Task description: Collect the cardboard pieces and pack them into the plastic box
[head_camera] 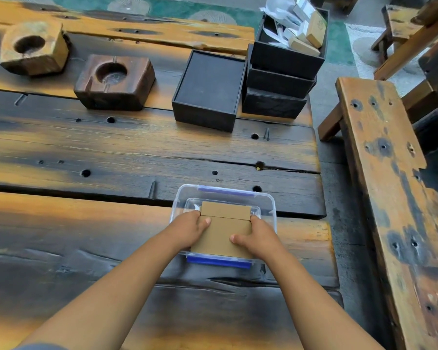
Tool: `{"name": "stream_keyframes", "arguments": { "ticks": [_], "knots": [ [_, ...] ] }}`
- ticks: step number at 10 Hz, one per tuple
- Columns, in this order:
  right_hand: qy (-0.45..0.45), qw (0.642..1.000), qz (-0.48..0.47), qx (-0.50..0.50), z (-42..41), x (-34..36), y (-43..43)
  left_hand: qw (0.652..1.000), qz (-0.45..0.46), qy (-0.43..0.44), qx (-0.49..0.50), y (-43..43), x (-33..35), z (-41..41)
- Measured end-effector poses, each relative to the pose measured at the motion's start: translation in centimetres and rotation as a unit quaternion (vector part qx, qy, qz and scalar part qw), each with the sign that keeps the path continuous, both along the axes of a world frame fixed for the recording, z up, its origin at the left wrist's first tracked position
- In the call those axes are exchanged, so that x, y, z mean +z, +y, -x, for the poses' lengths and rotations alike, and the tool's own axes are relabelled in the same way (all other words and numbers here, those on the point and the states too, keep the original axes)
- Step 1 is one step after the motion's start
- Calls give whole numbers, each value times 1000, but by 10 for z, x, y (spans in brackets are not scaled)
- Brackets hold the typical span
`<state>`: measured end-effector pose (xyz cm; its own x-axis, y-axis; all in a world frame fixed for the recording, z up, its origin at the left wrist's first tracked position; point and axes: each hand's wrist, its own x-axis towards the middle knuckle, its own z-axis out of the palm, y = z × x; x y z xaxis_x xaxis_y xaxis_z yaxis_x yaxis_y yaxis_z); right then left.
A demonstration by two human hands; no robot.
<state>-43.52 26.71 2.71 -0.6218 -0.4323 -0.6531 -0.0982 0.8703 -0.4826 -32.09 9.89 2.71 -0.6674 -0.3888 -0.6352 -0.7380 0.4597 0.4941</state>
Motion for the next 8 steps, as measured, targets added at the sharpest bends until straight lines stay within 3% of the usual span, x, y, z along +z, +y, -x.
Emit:
{"name": "stream_keyframes", "arguments": {
  "ticks": [2,4,7,8],
  "knots": [
    [0,1000,-9,10,2,-1,-1,999,8,-31,-24,3,-1,1],
    [16,999,-24,15,-3,-1,-1,999,28,-20,26,12,-1,4],
    [122,992,-15,21,-24,15,4,985,156,26,75,41,21,-10],
    [172,984,12,43,-25,30,15,978,205,29,36,42,37,-18]
  ]
}}
